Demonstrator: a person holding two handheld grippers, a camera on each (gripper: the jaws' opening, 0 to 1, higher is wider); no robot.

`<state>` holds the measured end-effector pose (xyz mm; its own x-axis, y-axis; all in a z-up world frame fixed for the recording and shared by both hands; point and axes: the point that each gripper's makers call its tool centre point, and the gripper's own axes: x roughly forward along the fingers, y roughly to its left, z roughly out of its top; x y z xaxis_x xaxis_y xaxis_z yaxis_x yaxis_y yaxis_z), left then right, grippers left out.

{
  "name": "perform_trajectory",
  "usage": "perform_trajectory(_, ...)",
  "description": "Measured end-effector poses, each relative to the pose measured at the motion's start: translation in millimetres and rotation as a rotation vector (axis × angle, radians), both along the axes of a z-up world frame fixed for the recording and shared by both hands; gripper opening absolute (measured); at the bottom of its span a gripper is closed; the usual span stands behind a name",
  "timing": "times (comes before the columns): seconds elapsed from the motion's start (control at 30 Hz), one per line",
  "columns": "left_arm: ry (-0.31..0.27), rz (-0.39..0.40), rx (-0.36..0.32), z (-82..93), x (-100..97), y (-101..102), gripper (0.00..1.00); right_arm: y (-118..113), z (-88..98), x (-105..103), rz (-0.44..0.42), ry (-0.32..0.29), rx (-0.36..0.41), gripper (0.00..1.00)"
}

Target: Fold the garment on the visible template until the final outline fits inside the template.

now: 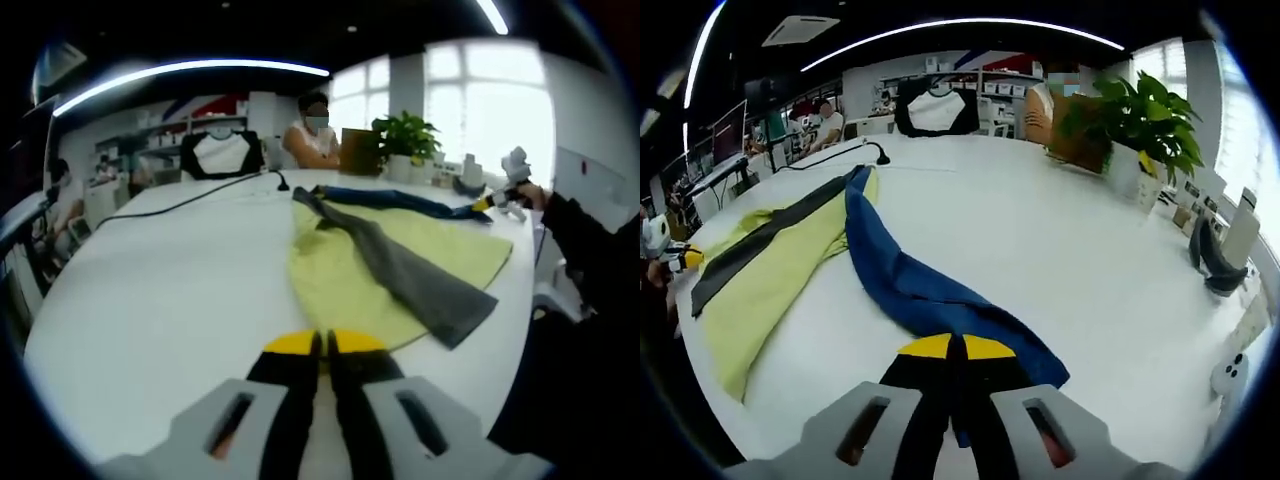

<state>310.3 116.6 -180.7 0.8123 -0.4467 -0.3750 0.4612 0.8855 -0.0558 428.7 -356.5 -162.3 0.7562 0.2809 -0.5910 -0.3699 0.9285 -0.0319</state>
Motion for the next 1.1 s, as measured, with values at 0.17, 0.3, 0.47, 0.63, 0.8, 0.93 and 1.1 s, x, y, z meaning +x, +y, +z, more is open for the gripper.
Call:
perform_trajectory(0.17, 0.000, -0.001, 0.000, -0.4, -0.6, -0.3, 0.04, 1.8, 22.5, 4.8, -0.003, -0.029, -0.015, 0.00)
perform_trajectory(0.3, 0.000, -0.002, 0.000, 0.3, -0.7, -0.1, 0.04, 2.5, 38.9, 7.7, -0.007, -0.055, -0.025, 0.00)
perform_trajectory(0.47, 0.000, -0.002, -0.002, 0.3, -0.8, 0.0, 0.04, 1.5, 54.5, 11.3, -0.012, -0.074, -0.045, 0.00)
perform_trajectory(0.63, -0.001, 0.002, -0.008, 0.1, -0.3, 0.3, 0.04, -6.5, 68.9, 15.3, -0.048, -0.117, -0.133, 0.00)
perform_trajectory(0.8, 0.000, -0.002, -0.006, -0.1, -1.1, -0.5, 0.04, -11.9, 83.0, 25.2, -0.050, -0.129, -0.153, 0.00)
perform_trajectory(0.93, 0.002, -0.002, -0.005, -0.5, -1.1, -0.6, 0.04, -20.7, 89.0, 34.2, -0.064, -0.125, -0.174, 0.00)
perform_trajectory(1.1, 0.003, -0.002, -0.007, -0.8, -0.9, -0.3, 0.04, -35.3, 95.0, 42.3, -0.106, -0.116, -0.184, 0.00)
